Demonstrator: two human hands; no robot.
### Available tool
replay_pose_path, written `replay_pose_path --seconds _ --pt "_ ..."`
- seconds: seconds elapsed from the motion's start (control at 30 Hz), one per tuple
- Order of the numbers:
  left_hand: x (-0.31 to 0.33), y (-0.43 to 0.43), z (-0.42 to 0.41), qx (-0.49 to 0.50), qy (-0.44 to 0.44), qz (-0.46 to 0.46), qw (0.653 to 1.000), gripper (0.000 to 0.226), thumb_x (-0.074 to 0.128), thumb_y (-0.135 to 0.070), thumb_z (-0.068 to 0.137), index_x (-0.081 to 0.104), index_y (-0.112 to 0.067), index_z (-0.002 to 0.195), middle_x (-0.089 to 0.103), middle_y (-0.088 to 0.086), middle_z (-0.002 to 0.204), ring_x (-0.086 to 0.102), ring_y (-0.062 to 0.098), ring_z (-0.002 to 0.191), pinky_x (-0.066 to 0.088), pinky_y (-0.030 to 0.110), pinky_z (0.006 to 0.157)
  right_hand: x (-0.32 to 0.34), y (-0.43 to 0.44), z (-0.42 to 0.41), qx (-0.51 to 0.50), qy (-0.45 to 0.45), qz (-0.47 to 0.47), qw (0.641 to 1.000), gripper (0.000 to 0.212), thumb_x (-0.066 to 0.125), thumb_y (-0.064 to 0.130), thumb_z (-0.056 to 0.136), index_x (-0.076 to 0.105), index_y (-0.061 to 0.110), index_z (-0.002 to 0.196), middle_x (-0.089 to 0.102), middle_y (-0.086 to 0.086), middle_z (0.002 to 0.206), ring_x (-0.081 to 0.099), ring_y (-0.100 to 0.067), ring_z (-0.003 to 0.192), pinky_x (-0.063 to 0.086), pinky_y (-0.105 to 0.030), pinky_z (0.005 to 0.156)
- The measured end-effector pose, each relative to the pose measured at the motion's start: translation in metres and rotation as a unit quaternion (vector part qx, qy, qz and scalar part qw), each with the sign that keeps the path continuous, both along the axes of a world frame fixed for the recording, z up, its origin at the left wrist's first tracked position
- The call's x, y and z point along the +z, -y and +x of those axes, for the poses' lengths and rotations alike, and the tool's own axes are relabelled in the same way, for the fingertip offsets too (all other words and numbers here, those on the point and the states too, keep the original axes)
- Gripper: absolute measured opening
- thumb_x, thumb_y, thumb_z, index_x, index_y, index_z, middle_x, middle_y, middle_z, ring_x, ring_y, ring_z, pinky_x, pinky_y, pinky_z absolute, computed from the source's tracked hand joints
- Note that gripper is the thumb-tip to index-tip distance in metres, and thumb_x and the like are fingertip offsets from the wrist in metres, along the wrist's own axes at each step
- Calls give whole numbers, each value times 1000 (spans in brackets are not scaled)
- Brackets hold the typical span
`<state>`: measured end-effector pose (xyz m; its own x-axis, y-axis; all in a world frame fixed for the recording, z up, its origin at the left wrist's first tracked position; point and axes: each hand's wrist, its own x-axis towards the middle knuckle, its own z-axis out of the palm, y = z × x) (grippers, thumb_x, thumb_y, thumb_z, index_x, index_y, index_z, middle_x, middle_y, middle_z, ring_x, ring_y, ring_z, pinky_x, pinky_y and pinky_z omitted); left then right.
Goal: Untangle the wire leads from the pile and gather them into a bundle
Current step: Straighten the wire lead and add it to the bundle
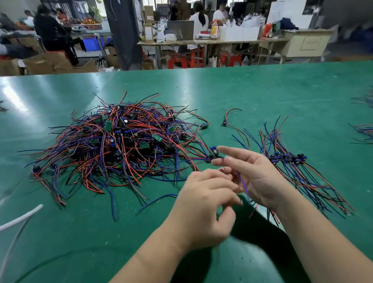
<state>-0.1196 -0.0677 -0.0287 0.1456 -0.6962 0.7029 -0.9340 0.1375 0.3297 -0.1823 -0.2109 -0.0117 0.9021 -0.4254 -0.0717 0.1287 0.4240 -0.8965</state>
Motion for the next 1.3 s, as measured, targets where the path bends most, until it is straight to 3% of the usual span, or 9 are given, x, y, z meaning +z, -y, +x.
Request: replay_pose_path --seconds 0.17,0.33,0.47,0.57,0.7,0.9,1.07,1.2,1.3 --pt "-6 -5 8 17 -258 55 964 17 45 -17 65 58 -18 55 71 -2 73 67 8 80 50 25 75 -1 2 -2 6 6 -40 999 26 64 4 67 68 9 92 74 -12 92 69 -13 67 51 -15 58" --pt "-3 6 26 92 -603 63 790 36 54 -45 90 65 -11 88 74 6 87 67 14 64 50 27 60 1 -2 -5 64 21 -6 998 18 63 0 68 69 15 77 73 -14 93 68 -13 63 53 -17 60" --pt "1 7 27 11 -671 -75 737 21 58 -32 88 58 -11 91 74 4 82 69 14 63 54 29 65 -1 -10 -7 143 11 -19 989 33 62 -5 72 51 11 99 73 -16 90 69 -18 65 52 -19 58" --pt "5 4 26 -8 -685 -121 718 30 65 -33 74 63 -10 91 73 6 82 69 17 65 54 23 55 -1 -17 -7 184 -4 -45 982 40 65 -5 75 55 10 111 72 -16 92 71 -19 72 53 -20 59" --pt "9 1 34 16 -716 -146 682 19 57 -31 90 64 -15 96 75 6 87 67 17 69 55 23 55 -2 -19 -7 184 -18 -41 982 33 66 -1 76 62 11 106 73 -13 96 72 -18 75 53 -19 58" --pt "16 -17 61 9 -795 -197 574 63 28 -67 91 65 -16 100 75 4 88 68 14 63 54 22 54 4 -16 -8 185 18 22 982 32 76 4 69 75 20 97 74 -6 97 71 -11 76 55 -17 59" --pt "14 -13 47 -47 -767 -106 631 89 30 -82 70 63 -14 116 72 3 109 67 14 84 47 30 76 9 -11 -10 139 106 132 976 43 88 11 55 77 16 96 74 -2 96 70 -7 72 54 -17 56" --pt "11 1 24 -43 -683 -46 728 58 58 -63 64 71 -20 101 73 0 102 66 9 83 48 29 78 8 -17 -8 121 60 130 982 21 67 6 73 75 14 90 74 -6 97 72 -10 73 56 -19 55" --pt "8 5 19 -63 -680 -96 724 28 63 -40 72 77 -20 85 74 5 90 68 11 75 55 23 68 5 -24 -4 151 -3 104 983 16 57 5 78 60 9 94 73 -11 99 73 -15 77 57 -21 56"
